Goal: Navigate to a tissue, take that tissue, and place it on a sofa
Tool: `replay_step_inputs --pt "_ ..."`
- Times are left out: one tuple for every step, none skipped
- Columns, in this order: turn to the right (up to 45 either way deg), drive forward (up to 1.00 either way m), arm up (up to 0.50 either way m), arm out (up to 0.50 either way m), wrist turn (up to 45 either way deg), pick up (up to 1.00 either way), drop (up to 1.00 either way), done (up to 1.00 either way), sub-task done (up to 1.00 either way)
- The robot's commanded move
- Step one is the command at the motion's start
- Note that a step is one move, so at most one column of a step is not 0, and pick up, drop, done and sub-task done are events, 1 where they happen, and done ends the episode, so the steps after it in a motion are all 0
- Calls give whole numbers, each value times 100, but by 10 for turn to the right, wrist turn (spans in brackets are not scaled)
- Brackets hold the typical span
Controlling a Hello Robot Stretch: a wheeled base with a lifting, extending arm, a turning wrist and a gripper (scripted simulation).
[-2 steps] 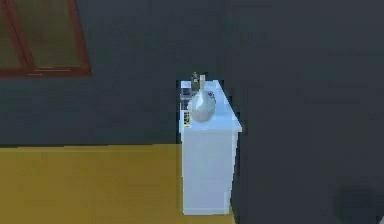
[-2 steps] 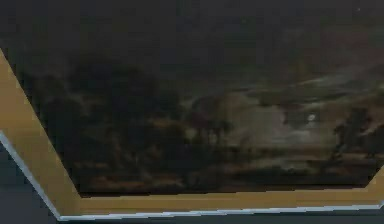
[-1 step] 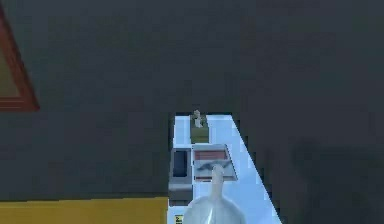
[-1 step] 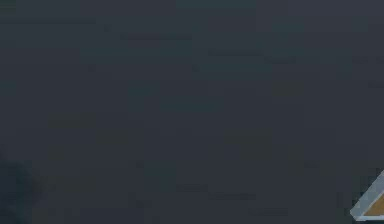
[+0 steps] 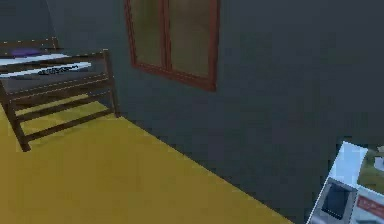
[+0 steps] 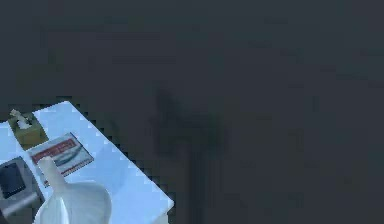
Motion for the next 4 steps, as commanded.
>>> replay_step_inputs --pt "-390 0 0 0 0 0 0 0 0" --pt "270 0 0 0 0 0 0 0 0" --pt "0 35 0 0 0 0 0 0 0" --pt "420 0 0 0 0 0 0 0 0"
